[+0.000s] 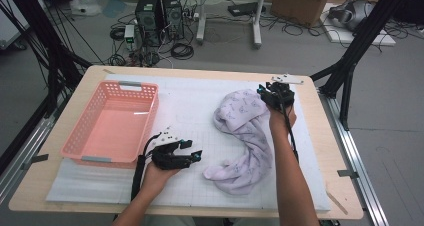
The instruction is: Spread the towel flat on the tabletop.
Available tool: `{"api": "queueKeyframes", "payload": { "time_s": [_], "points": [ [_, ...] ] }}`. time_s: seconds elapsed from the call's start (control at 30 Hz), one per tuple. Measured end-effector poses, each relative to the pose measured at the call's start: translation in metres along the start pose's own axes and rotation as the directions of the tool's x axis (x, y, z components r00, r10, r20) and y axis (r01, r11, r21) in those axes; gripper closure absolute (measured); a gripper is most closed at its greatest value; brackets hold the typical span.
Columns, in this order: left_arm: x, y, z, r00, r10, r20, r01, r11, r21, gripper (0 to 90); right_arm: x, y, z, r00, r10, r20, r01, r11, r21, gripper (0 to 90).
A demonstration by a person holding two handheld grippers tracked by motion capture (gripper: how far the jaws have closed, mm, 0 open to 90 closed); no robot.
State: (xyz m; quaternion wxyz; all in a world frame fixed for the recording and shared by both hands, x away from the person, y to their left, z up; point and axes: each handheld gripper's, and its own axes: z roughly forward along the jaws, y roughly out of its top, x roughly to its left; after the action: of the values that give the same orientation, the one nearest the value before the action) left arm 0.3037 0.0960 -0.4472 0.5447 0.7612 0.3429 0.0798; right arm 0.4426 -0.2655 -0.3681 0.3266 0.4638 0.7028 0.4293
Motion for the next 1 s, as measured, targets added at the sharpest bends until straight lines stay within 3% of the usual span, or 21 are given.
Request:
{"api": "queueKeyframes", "payload": {
  "time_s": [0.07,0.17,0.2,0.27,0.33,0.43,0.47,0.53,0.57,0.63,0.8,0.83,0.87,0.9,1.0],
  "points": [
    [0.0,0.0,0.0,1.0,0.006,0.001,-0.006,1.0,0.002,43.3,-0.001,-0.004,-0.009,0.9992,-0.002,-0.041,0.002,1.0,-0.006,64.2],
    [0.001,0.0,-0.001,1.0,0.004,-0.003,-0.004,1.0,-0.007,44.3,-0.001,-0.017,-0.017,0.9929,-0.003,-0.119,0.01,0.998,0.055,64.6],
    [0.001,0.0,-0.002,1.0,0.005,-0.007,-0.005,1.0,-0.007,44.3,-0.001,-0.024,-0.019,0.9865,0.0,-0.164,0.014,0.997,0.082,65.4],
    [0.002,0.001,-0.002,0.9999,0.002,-0.01,-0.003,0.9999,-0.014,44.1,0.003,-0.037,-0.023,0.9805,-0.015,-0.196,0.041,0.991,0.128,66.1],
    [0.002,0.001,-0.002,0.9999,-0.002,-0.011,0.002,0.9999,-0.017,44.0,0.007,-0.05,-0.025,0.9616,0.016,-0.274,0.029,0.987,0.159,65.3],
    [0.002,0.0,-0.002,0.9999,0.001,-0.014,-0.001,0.9999,-0.013,44.0,0.021,-0.06,-0.021,0.938,0.041,-0.344,0.057,0.961,0.271,60.1],
    [0.002,0.0,-0.002,0.9999,0.002,-0.012,-0.002,0.9999,-0.011,44.0,0.027,-0.062,-0.019,0.9398,0.015,-0.341,0.093,0.95,0.298,61.7],
    [0.002,0.0,-0.002,0.9999,0.0,-0.012,0.0,0.9999,-0.013,44.1,0.037,-0.065,-0.017,0.9392,-0.028,-0.342,0.152,0.927,0.342,77.9],
    [0.002,0.001,-0.003,0.9999,0.003,-0.01,-0.003,0.9999,-0.012,44.4,0.039,-0.066,-0.019,0.9325,-0.032,-0.36,0.165,0.923,0.346,86.4],
    [0.002,0.001,-0.003,0.9999,0.005,-0.01,-0.006,0.9999,-0.015,45.9,0.041,-0.069,-0.028,0.9302,-0.06,-0.362,0.185,0.928,0.322,87.8],
    [0.004,0.0,-0.004,0.9999,0.005,-0.013,-0.005,0.9998,-0.017,46.4,0.031,-0.079,-0.062,0.9289,-0.056,-0.366,0.182,0.929,0.321,88.3],
    [0.004,0.0,-0.004,0.9999,0.005,-0.013,-0.005,0.9998,-0.017,46.4,0.031,-0.079,-0.062,0.9289,-0.056,-0.366,0.182,0.929,0.321,88.3],
    [0.004,0.0,-0.005,0.9999,0.003,-0.014,-0.003,0.9998,-0.017,46.4,0.027,-0.085,-0.076,0.9251,-0.026,-0.379,0.157,0.934,0.32,88.3],
    [0.004,0.0,-0.005,0.9998,0.001,-0.018,-0.002,0.9998,-0.02,46.4,0.027,-0.085,-0.076,0.9251,-0.026,-0.379,0.157,0.934,0.32,88.3],
    [0.005,0.001,-0.007,0.9998,-0.001,-0.021,0.0,0.9997,-0.025,46.4,0.025,-0.1,-0.102,0.9123,0.003,-0.41,0.147,0.931,0.334,88.3]
  ]
}}
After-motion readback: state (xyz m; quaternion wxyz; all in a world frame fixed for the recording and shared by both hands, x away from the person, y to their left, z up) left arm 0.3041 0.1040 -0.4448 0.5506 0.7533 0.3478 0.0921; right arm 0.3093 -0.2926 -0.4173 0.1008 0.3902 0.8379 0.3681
